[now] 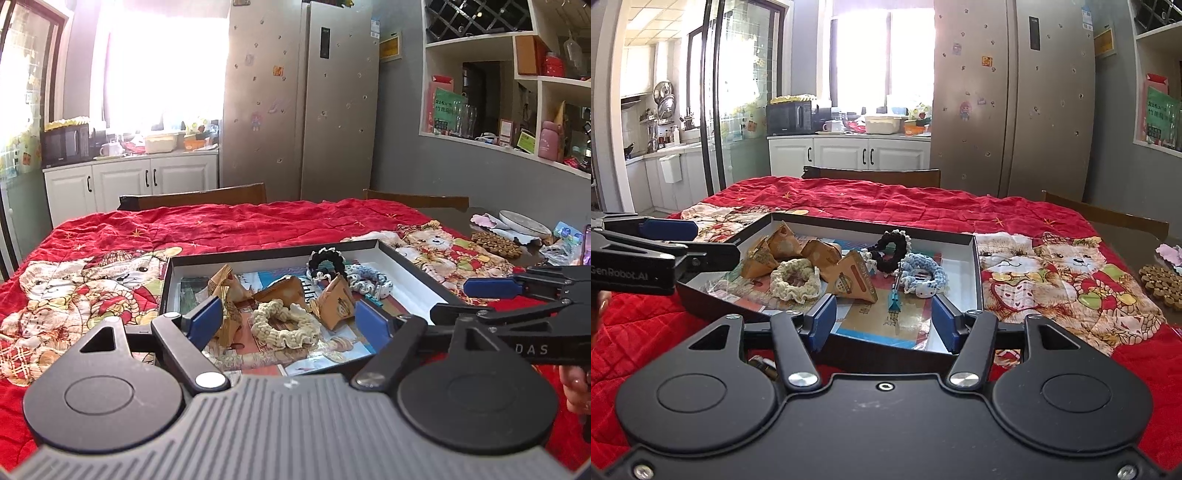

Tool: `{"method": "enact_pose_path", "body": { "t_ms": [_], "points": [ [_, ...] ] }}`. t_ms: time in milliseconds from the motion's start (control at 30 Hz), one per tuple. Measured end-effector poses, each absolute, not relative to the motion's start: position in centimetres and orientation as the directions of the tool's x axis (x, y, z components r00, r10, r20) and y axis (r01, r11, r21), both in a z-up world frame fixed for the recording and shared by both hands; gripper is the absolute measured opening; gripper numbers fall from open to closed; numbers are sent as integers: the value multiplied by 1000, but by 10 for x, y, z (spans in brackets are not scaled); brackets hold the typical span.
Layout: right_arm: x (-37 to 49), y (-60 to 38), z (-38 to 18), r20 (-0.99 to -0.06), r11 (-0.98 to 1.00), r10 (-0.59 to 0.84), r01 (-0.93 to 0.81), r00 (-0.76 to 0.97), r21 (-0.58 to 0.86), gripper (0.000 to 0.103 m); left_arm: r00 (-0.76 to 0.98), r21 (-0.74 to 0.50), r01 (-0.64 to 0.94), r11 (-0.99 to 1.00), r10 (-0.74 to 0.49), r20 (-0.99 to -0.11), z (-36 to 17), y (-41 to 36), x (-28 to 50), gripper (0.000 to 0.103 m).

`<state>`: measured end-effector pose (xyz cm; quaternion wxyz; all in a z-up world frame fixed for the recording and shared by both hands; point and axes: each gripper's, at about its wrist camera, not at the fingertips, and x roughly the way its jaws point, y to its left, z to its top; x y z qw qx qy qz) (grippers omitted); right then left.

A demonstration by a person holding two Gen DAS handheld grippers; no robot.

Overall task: Organize objects
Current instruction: 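Withdraw both open tools from the box toward the bedspread, then grasp the brown crocheted scrunchie with the right tool while the left tool grasps a blue binder clip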

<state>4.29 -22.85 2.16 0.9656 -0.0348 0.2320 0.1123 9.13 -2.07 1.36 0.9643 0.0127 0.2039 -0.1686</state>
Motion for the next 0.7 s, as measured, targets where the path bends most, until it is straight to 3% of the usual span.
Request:
{"method": "enact_pose_path", "body": {
  "t_ms": [700],
  "points": [
    [20,-224,-1,-493,957,268,-288,827,37,57,824,-63,386,920,-375,-425,-8,-9,52,89]
  ]
}}
